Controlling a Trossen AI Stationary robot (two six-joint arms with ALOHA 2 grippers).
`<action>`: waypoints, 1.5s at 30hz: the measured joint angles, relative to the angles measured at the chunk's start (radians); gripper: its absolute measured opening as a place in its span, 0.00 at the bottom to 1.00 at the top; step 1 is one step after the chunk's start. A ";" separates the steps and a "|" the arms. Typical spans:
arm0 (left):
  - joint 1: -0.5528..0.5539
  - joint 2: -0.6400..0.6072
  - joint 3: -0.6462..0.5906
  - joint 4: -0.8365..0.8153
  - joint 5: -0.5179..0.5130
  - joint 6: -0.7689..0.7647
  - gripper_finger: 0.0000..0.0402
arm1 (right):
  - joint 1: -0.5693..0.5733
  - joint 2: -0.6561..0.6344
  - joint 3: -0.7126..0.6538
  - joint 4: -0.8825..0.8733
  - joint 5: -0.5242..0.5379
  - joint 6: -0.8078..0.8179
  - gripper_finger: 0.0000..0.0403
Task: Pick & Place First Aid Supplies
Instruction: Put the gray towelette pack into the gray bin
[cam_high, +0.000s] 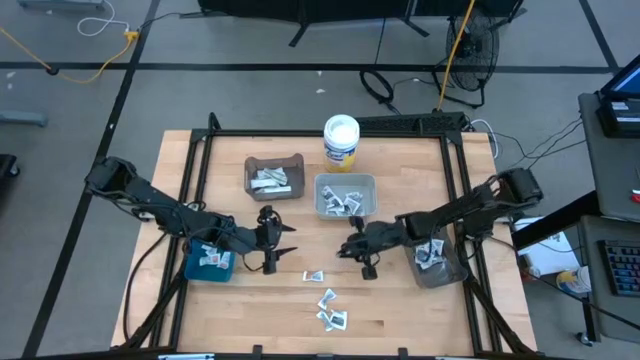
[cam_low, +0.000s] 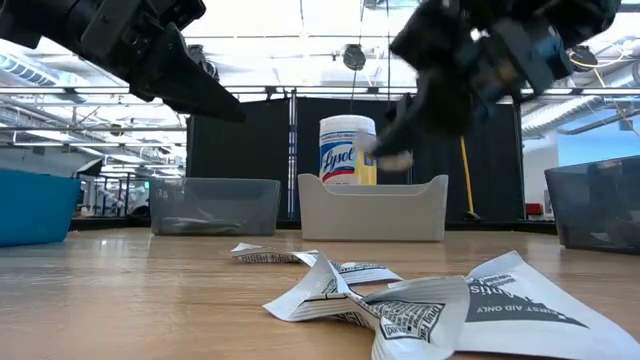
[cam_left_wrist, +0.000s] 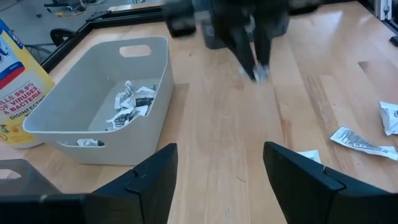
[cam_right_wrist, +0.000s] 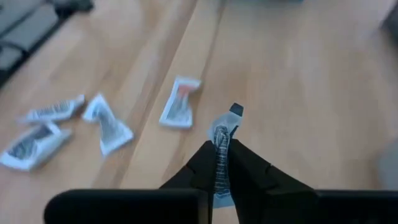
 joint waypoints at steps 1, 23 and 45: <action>0.000 0.000 0.000 0.000 0.000 0.002 0.60 | -0.009 -0.024 0.000 0.000 0.000 0.000 0.07; 0.000 0.000 0.000 0.000 0.005 0.026 0.60 | -0.417 -0.246 0.001 -0.110 -0.050 0.216 0.10; 0.007 0.000 0.000 0.115 0.009 0.023 0.60 | -0.436 -0.246 -0.020 -0.181 -0.046 -0.018 0.23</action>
